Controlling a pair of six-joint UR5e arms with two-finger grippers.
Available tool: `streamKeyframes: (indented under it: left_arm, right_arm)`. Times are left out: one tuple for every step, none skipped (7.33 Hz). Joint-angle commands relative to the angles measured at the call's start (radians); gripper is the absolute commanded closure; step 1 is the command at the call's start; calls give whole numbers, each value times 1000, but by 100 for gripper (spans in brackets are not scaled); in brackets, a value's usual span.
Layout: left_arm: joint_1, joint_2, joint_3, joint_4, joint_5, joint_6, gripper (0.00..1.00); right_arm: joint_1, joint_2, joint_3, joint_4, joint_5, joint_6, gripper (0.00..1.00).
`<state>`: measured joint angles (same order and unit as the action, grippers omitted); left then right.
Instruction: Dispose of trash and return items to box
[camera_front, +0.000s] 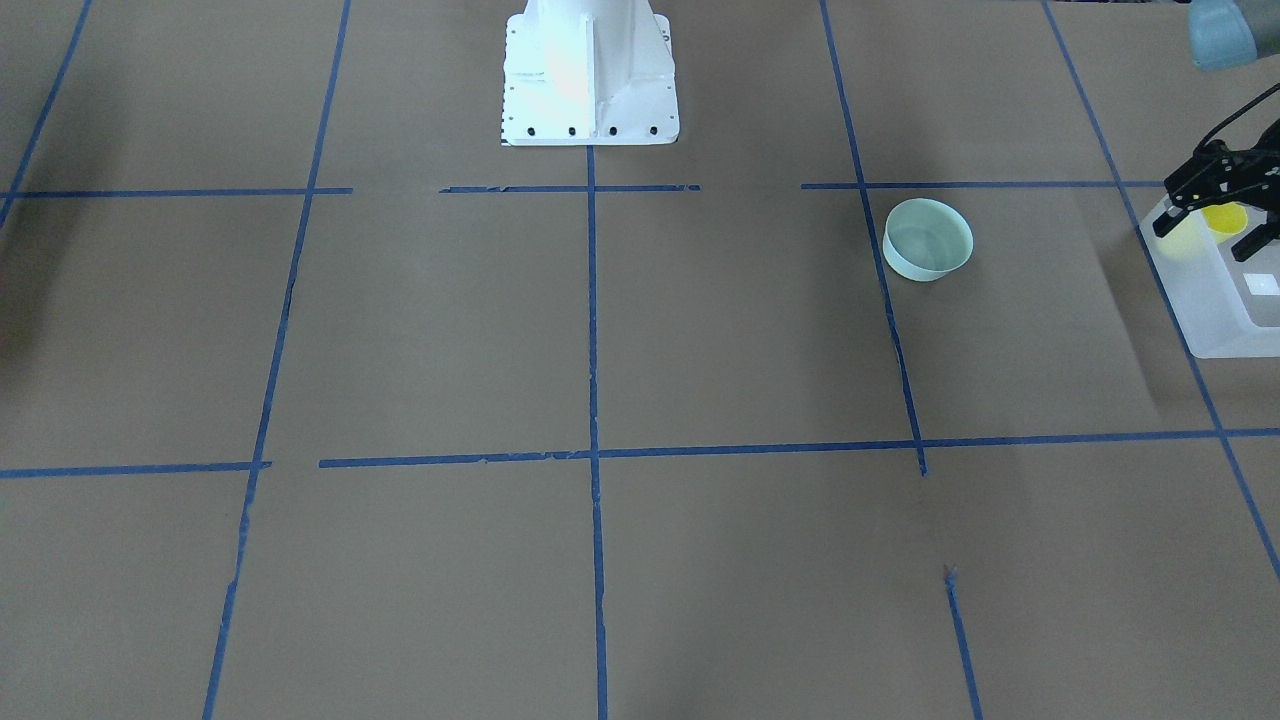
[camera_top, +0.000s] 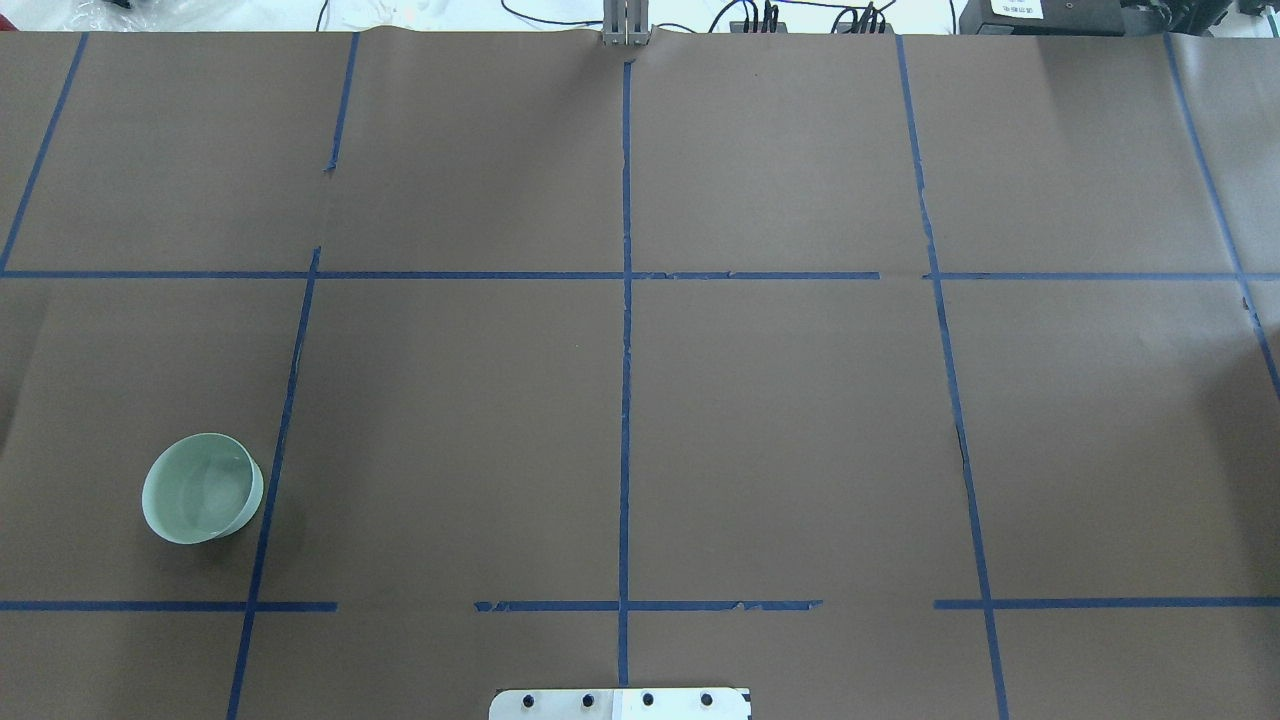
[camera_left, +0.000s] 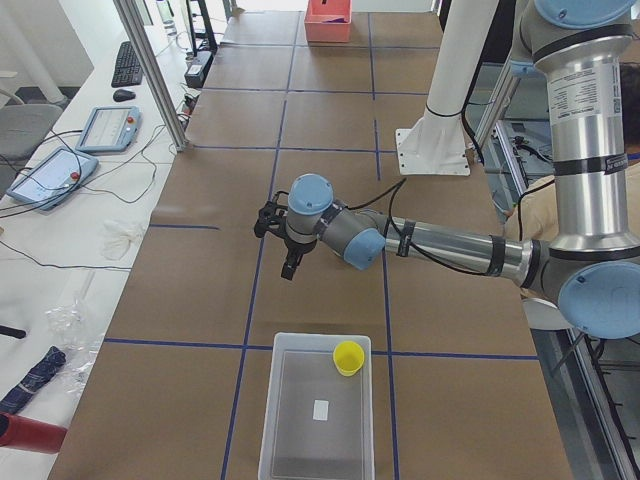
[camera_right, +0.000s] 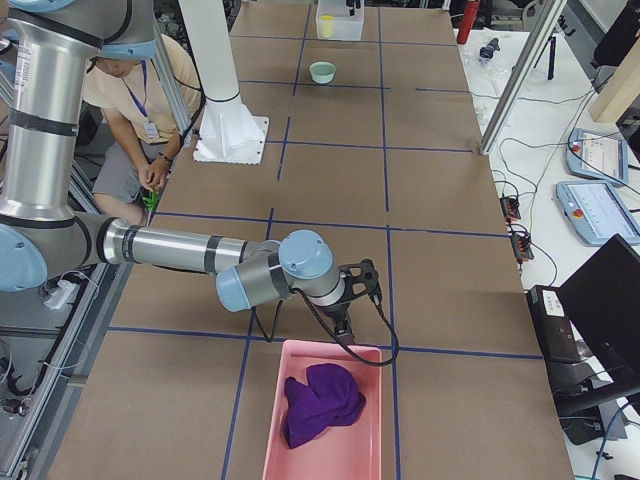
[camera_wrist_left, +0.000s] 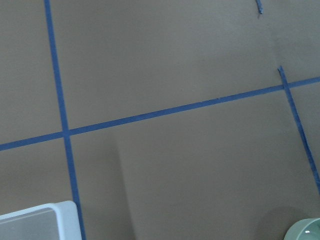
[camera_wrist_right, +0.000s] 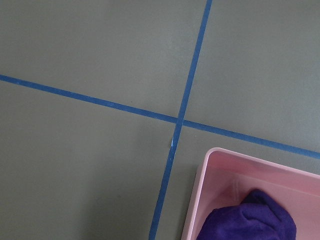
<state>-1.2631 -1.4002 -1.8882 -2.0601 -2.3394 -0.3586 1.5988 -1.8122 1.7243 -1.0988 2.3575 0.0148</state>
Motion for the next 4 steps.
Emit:
streamKeyframes:
  left_arm:
    - [121,1,-5,-124,144,-133,0]
    - [193,4,-3,-159,252,-155,0]
    - [253,9,-3,-184,299,-225,0]
    - [313,27,4,-249,298,-274,2]
  right_arm:
    - [0,-6,0,14,0,-1,0]
    - [0,-13,-2,30,-1,-1,0]
    - [0,-16,-2,31,-1,-2,0]
    - [0,-18,-2,30,0,-1,0]
